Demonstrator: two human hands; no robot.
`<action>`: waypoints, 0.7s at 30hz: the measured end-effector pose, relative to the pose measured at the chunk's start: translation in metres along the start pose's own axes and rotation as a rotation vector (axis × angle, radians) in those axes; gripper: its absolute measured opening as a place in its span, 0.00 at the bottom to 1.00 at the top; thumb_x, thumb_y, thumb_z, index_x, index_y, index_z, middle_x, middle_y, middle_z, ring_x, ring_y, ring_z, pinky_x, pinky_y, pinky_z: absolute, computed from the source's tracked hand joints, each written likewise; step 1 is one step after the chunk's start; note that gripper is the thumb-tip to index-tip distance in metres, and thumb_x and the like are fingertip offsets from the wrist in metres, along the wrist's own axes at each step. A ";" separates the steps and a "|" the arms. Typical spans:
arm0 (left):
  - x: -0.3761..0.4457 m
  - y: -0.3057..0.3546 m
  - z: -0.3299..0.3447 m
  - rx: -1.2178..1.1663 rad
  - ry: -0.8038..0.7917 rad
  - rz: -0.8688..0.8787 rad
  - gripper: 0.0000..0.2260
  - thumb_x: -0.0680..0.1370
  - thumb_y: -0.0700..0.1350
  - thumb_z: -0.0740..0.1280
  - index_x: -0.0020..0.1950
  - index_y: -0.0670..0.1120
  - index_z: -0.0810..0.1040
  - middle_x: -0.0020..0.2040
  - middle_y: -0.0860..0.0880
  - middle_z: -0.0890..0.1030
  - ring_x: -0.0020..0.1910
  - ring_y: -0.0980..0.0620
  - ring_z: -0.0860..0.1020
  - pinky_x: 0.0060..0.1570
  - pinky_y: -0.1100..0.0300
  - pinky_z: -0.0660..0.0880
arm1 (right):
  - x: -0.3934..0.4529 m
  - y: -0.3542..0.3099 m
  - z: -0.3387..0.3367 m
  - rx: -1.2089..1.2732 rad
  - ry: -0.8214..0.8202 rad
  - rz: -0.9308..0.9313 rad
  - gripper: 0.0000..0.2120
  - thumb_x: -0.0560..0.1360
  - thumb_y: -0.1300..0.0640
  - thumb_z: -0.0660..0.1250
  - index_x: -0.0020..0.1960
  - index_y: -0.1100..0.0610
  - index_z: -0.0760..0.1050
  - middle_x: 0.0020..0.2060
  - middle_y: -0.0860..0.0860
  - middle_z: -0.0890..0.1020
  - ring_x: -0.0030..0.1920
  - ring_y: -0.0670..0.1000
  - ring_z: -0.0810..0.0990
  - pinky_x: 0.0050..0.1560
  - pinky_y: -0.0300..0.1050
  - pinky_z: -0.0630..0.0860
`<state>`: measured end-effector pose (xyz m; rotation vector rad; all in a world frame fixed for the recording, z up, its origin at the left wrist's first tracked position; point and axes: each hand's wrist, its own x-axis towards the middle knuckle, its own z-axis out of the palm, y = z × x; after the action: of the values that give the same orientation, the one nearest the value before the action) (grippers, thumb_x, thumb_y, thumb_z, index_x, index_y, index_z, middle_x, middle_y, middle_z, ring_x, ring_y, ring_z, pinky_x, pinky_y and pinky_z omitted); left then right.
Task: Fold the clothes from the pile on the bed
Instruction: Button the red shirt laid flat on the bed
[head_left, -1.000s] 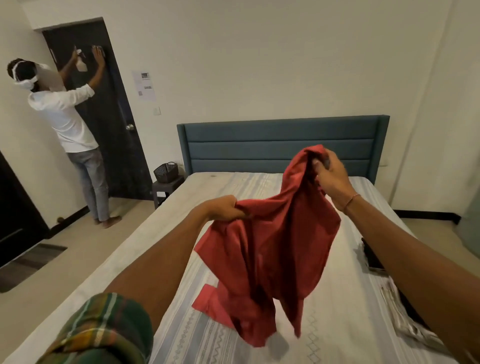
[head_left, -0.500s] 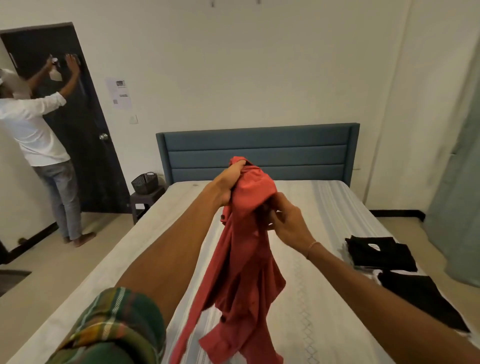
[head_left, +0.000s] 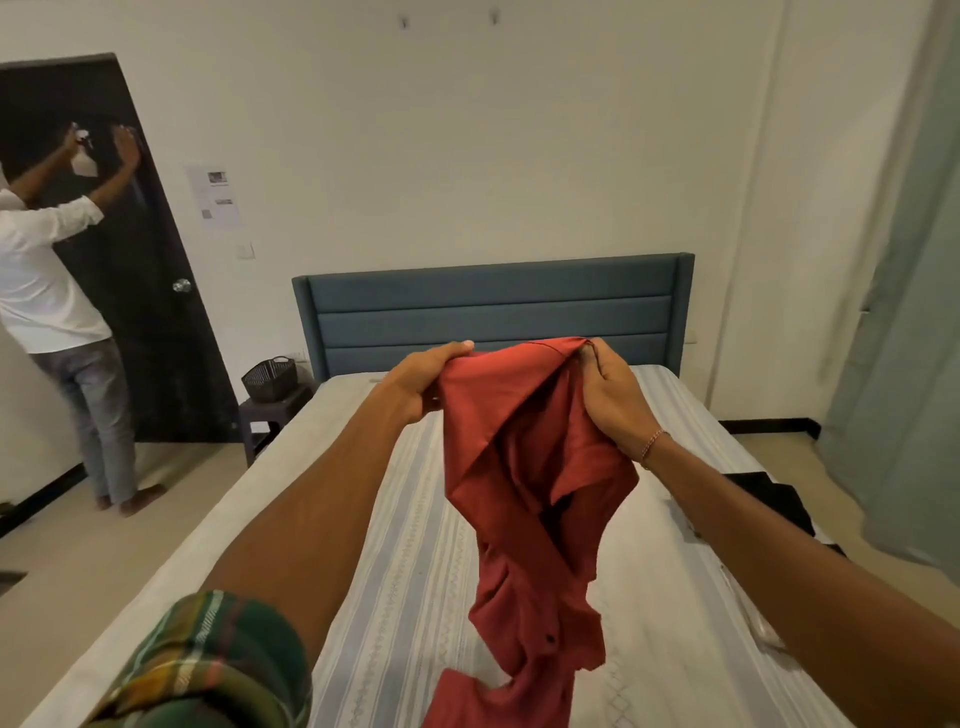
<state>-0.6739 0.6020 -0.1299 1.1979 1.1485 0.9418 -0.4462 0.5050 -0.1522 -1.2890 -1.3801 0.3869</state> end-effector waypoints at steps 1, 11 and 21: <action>0.002 0.003 -0.001 -0.014 0.084 0.003 0.16 0.72 0.54 0.77 0.52 0.46 0.81 0.39 0.48 0.78 0.33 0.53 0.75 0.32 0.60 0.76 | 0.002 -0.001 -0.002 -0.038 -0.005 -0.012 0.18 0.87 0.51 0.51 0.58 0.60 0.76 0.50 0.51 0.80 0.50 0.50 0.78 0.55 0.44 0.74; -0.071 0.016 0.054 0.837 -0.241 0.776 0.40 0.58 0.69 0.79 0.59 0.49 0.67 0.50 0.54 0.76 0.46 0.55 0.77 0.41 0.66 0.73 | 0.027 -0.011 0.002 -0.027 -0.039 0.337 0.18 0.85 0.53 0.55 0.46 0.61 0.77 0.37 0.55 0.77 0.39 0.54 0.76 0.38 0.47 0.75; -0.059 -0.007 0.098 0.793 0.083 0.664 0.06 0.78 0.34 0.61 0.43 0.43 0.73 0.39 0.45 0.77 0.38 0.49 0.75 0.37 0.54 0.72 | 0.009 -0.013 -0.022 0.127 -0.309 0.348 0.32 0.77 0.33 0.61 0.55 0.62 0.81 0.50 0.60 0.84 0.52 0.55 0.83 0.58 0.52 0.80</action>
<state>-0.5891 0.5247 -0.1288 2.2955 1.2545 1.0492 -0.4314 0.4985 -0.1306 -1.4059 -1.3559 0.9298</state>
